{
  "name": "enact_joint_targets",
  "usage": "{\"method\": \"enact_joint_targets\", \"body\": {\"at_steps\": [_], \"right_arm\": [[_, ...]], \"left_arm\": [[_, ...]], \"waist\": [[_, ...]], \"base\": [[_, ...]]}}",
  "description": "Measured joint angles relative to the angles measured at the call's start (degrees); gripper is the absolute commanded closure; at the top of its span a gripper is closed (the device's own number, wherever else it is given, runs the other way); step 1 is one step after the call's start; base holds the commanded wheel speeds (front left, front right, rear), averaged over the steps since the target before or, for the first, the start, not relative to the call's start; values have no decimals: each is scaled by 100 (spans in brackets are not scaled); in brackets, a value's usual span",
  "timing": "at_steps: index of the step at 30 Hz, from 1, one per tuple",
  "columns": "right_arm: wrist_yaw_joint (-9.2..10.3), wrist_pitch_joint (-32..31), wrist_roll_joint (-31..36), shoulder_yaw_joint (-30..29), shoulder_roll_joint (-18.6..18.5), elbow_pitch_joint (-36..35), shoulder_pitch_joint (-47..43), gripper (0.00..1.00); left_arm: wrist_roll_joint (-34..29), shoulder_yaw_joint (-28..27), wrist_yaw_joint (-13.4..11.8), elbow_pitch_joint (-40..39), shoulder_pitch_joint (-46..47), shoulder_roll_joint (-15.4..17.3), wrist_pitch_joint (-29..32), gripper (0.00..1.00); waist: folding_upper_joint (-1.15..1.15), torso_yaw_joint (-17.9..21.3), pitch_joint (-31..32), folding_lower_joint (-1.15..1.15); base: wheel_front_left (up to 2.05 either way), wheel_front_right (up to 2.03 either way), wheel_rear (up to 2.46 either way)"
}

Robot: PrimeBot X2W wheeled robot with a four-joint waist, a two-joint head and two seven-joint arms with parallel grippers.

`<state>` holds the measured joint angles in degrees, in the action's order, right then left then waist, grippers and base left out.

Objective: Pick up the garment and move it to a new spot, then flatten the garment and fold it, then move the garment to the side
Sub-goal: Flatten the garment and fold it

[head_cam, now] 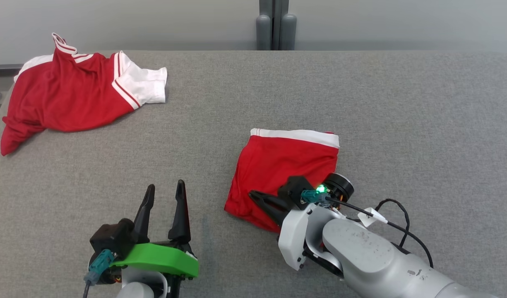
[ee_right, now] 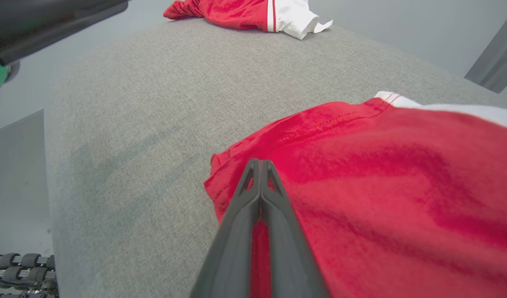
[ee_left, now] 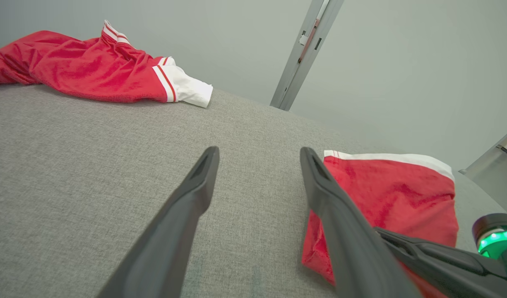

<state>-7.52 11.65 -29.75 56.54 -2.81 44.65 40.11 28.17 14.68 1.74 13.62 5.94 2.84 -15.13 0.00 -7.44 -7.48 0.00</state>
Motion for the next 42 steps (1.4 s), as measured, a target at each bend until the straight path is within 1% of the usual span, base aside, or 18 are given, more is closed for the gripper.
{"method": "enact_joint_targets", "body": {"at_steps": [7, 8, 9, 10, 11, 17, 19, 23, 26, 28, 29, 33, 37, 39, 42], "right_arm": [[0, -1, 46, 232, 1, -91, 72, 100], [0, 47, 46, 201, 3, -120, 73, 81], [0, 78, 46, 158, 3, -135, 78, 54], [0, 108, 48, 110, 0, -143, 97, 11], [0, 156, 54, 23, 2, -148, 112, 0], [0, 298, 330, -700, 3, -69, 158, 0], [0, 311, 461, -1051, 2, -16, 136, 0], [0, 333, 832, -1933, -38, -51, -101, 0], [0, 334, 1168, -2719, -113, -366, -394, 0], [0, 334, 1435, -3256, -135, -625, -746, 0], [0, 333, 1635, -3706, -133, -838, -1087, 0], [0, 335, 1993, -4496, -68, -1392, -1787, 0], [0, 335, 2178, -5021, -21, -1882, -2440, 0], [0, 335, 2169, -5100, -20, -2053, -2669, 0], [0, 334, 1973, -5101, 0, -2218, -2973, 0]], "left_arm": [[1, -18, -7, -1, -9, 0, 0, 0], [1, -20, -7, -2, -9, 0, 0, 0], [1, -22, -7, -3, -10, 0, 0, 0], [1, -22, -7, -4, -10, 0, 0, 0], [0, -23, -7, -4, -10, 0, 0, 0], [-64, 21, 37, 5, -10, 0, 0, 0], [-109, 41, 75, 20, -9, -1, -1, 0], [-259, 51, 130, 74, -1, -1, 0, 0], [-331, 31, 169, 110, 1, -2, 0, 0], [-353, 7, 180, 119, -2, -3, 0, 0], [-353, -22, 185, 122, -15, -3, 0, 0], [-356, -94, 233, 125, -169, -3, 0, 0], [-412, -250, 240, 94, -342, -4, 0, 0], [-414, -336, 240, 60, -476, -4, 0, 0], [-424, -430, 237, -5, -628, -4, 0, 0]], "waist": [[0, 50, 20, 0], [0, 64, 19, 0], [0, 77, 19, 0], [0, 96, 20, 0], [0, 118, 23, 0], [0, 252, 97, 0], [0, 305, 132, 0], [0, 429, 214, 0], [0, 525, 285, 0], [0, 589, 344, 0], [0, 643, 398, 0], [0, 737, 516, 0], [0, 808, 611, 0], [0, 841, 641, 0], [0, 873, 691, 0]], "base": [[0, 0, 0], [0, 0, 0], [0, 0, 0], [0, 0, 0], [0, 0, 0], [0, 0, 0], [0, 0, 0], [0, 0, 0], [0, 0, 0], [0, 0, 0], [0, 0, 0], [0, 0, 0], [0, 0, 0], [0, 0, 0], [0, 0, 0]]}}
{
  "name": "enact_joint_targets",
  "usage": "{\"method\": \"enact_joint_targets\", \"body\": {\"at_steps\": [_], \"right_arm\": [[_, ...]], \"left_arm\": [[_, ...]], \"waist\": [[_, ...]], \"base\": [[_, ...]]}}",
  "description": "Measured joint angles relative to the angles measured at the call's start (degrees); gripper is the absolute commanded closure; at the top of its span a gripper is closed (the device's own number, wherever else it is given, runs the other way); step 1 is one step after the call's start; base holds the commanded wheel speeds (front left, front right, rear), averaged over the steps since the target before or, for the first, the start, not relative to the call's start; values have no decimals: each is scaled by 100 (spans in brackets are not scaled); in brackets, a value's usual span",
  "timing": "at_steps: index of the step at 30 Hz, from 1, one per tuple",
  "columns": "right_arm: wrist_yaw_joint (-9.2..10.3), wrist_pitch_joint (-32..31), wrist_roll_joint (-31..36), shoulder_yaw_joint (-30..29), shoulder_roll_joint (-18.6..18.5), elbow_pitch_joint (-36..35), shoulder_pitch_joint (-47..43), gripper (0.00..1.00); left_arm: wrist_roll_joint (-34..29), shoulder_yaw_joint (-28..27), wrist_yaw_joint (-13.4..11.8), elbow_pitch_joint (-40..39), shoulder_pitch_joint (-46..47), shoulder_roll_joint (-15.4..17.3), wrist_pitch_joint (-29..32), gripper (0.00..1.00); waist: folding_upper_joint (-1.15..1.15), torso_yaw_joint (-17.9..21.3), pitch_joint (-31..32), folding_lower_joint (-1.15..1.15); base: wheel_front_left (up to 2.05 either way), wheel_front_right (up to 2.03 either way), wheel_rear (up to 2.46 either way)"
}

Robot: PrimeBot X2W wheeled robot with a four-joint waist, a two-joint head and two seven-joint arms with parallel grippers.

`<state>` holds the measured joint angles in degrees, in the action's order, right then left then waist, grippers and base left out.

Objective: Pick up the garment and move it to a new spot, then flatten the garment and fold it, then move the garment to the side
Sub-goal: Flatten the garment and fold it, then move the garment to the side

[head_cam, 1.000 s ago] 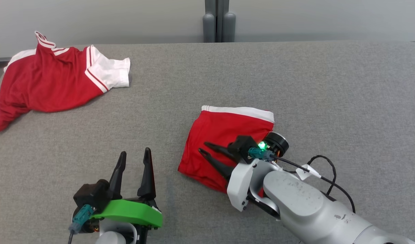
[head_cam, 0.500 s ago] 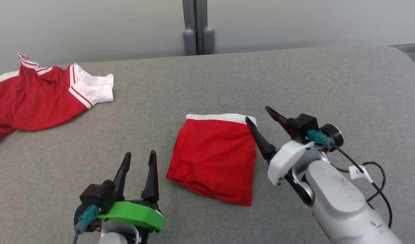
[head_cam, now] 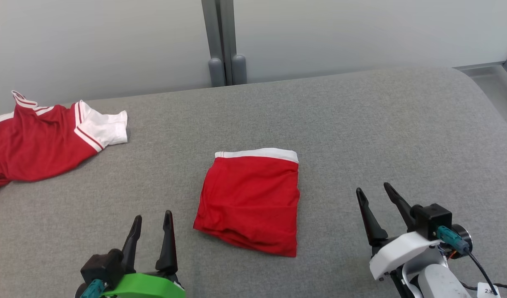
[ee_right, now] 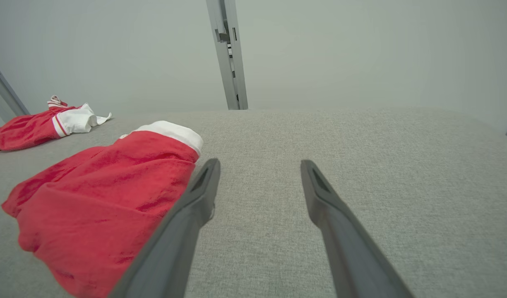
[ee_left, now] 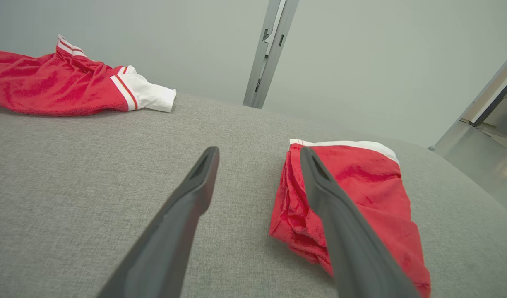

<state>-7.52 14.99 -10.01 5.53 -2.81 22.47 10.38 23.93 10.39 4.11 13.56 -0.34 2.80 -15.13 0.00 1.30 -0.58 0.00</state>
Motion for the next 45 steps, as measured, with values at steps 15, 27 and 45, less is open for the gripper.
{"method": "enact_joint_targets", "body": {"at_steps": [15, 27, 45], "right_arm": [[0, 0, -204, -67, 0, -144, -320, 0], [0, -134, -98, 71, 0, -56, 278, 0], [0, -1484, -771, 945, 2, 1613, 1475, 0]], "left_arm": [[-4, -200, -56, -90, -321, 0, 0, 0], [1, -160, -59, -172, -281, 0, 0, 0], [127, 43, -111, -244, 105, 1, 0, 0]], "waist": [[0, -52, 80, 0], [0, -171, -13, 0], [0, -902, -502, 0]], "base": [[0, 0, 0], [0, 0, 0], [0, 0, 0]]}}
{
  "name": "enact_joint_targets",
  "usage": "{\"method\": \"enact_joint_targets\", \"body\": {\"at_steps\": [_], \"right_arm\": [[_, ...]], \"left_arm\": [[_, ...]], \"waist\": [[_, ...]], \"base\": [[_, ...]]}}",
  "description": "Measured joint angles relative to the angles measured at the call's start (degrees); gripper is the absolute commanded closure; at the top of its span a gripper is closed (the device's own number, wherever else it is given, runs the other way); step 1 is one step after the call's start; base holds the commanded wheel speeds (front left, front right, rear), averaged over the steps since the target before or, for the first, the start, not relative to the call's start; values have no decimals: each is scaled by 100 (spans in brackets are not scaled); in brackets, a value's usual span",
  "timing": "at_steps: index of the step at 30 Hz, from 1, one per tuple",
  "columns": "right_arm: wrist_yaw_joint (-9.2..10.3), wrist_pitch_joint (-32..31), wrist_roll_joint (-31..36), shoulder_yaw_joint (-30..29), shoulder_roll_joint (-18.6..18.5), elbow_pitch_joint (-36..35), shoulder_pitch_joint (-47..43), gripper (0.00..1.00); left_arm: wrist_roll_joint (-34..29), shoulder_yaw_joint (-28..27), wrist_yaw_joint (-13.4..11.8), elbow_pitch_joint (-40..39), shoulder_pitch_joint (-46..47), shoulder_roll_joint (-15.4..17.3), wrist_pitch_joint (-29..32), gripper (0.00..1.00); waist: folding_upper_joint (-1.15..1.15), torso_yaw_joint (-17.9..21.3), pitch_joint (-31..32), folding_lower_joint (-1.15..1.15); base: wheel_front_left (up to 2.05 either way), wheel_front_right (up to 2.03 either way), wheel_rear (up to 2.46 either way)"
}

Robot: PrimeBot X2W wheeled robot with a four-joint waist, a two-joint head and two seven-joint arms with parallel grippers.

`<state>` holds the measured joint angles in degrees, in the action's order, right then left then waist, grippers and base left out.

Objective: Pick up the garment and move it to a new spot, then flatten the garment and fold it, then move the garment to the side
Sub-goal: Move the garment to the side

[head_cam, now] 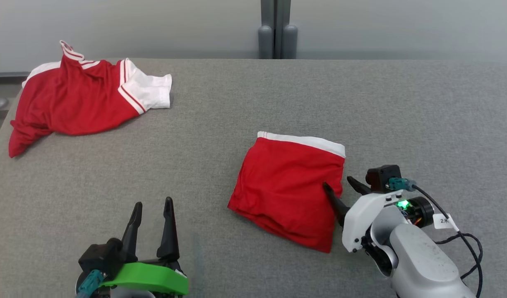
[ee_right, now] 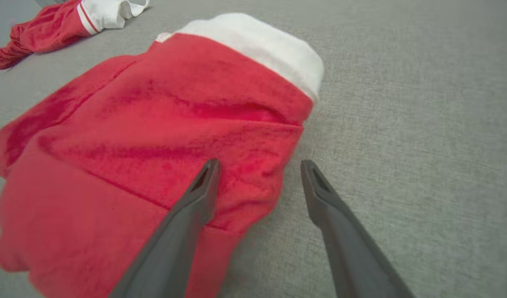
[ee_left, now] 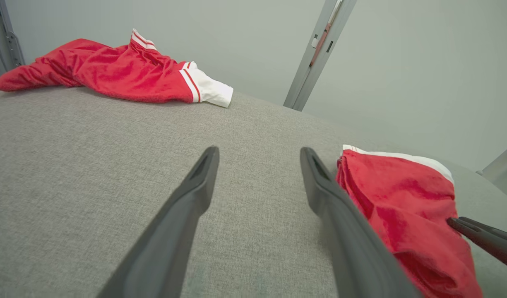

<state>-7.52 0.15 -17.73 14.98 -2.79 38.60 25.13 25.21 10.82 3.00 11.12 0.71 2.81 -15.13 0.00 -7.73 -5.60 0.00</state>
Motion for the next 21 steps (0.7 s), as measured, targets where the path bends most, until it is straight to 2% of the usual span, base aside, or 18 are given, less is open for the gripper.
{"method": "enact_joint_targets", "body": {"at_steps": [6, 7, 8, 9, 10, 11, 18, 21], "right_arm": [[0, -169, -203, 291, 2, 504, 297, 2], [0, -164, -220, 316, 2, 564, 352, 51], [0, -154, -253, 335, 1, 621, 398, 58], [0, -135, -267, 358, 1, 664, 427, 73], [0, -103, -294, 386, 0, 715, 459, 77], [0, -78, -300, 409, 0, 748, 490, 98], [0, 202, -80, 390, -5, 921, 710, 100], [0, 252, 60, 299, -176, 911, 751, 100]], "left_arm": [[46, 62, -22, -18, 52, -1, 0, 0], [47, 63, -34, -23, 52, 0, 0, 0], [48, 69, -46, -26, 53, 0, 0, 0], [52, 71, -47, -27, 53, 0, 0, 0], [62, 74, -48, -29, 53, 0, 0, 0], [73, 74, -48, -29, 53, 0, 0, 0], [9, 138, -26, -91, 53, 0, 0, 0], [-38, 209, 3, -155, 63, 0, 0, 0]], "waist": [[0, -241, -139, 0], [0, -265, -162, 0], [0, -283, -183, 0], [0, -292, -198, 0], [0, -296, -213, 0], [0, -290, -219, 0], [0, -56, -225, 0], [0, 107, -228, 0]], "base": [[0, 0, 0], [0, 0, 0], [0, 0, 0], [0, 0, 0], [0, 0, 0], [0, 0, 0], [0, 0, 0], [0, 0, 0]]}}
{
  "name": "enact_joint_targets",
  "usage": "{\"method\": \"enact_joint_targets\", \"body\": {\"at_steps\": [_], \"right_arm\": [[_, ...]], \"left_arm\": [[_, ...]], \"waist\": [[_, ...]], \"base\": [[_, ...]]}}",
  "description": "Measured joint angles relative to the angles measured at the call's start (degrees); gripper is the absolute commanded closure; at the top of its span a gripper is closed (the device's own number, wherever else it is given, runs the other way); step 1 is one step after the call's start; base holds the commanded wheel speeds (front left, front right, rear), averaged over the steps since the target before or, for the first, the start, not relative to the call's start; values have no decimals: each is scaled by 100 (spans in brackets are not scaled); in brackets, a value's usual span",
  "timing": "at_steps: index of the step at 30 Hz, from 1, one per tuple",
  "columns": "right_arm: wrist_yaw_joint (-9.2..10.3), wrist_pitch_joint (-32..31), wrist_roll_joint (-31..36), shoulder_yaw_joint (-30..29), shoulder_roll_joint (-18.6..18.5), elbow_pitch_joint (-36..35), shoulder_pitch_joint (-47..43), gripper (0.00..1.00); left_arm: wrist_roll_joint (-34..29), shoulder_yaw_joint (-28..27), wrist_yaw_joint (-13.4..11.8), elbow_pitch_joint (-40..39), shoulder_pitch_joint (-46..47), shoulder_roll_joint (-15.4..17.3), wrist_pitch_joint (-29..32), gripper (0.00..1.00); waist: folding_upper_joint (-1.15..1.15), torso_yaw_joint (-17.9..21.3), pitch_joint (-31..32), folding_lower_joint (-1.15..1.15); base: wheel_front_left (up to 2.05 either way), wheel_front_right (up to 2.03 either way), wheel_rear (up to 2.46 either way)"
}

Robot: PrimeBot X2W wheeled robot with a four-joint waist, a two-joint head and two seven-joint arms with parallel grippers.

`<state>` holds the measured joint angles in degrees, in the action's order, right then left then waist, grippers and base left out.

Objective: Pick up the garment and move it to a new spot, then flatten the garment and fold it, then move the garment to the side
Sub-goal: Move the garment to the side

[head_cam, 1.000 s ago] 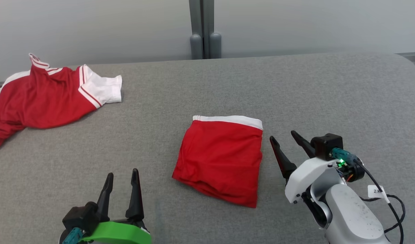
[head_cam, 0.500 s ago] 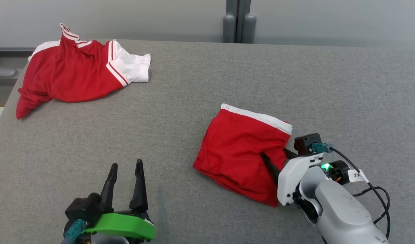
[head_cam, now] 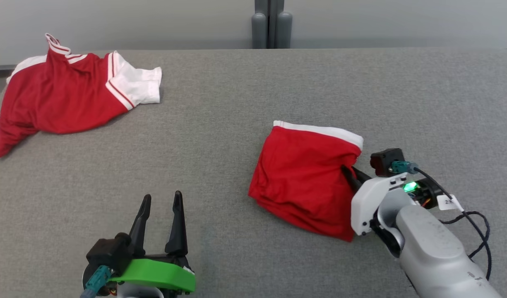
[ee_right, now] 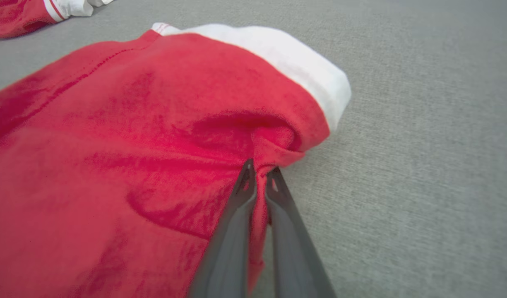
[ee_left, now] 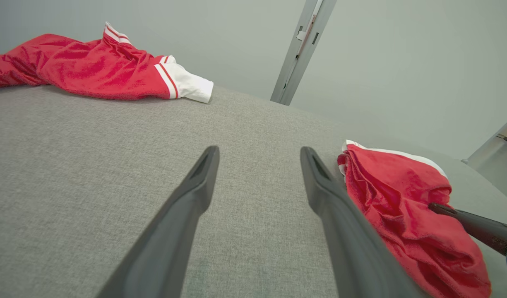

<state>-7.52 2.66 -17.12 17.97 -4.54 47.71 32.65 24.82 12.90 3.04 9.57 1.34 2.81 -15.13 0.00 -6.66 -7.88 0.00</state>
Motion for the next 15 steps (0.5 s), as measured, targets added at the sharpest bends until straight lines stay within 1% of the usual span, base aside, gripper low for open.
{"method": "enact_joint_targets", "body": {"at_steps": [5, 10, 15], "right_arm": [[0, 9, 164, -220, -452, -219, 19, 100], [0, -146, 257, -531, -913, -604, 30, 100], [0, -286, 326, -895, -1206, -936, 24, 100]], "left_arm": [[-81, 85, 47, -112, 104, 0, 0, 0], [-196, 198, 82, -185, 244, -1, 0, 0], [-370, 292, 133, -210, 471, -2, 0, 0]], "waist": [[0, 343, -32, 0], [0, 771, -125, 0], [0, 1153, -316, 0]], "base": [[0, 0, 0], [0, 0, 0], [0, 0, 0]]}}
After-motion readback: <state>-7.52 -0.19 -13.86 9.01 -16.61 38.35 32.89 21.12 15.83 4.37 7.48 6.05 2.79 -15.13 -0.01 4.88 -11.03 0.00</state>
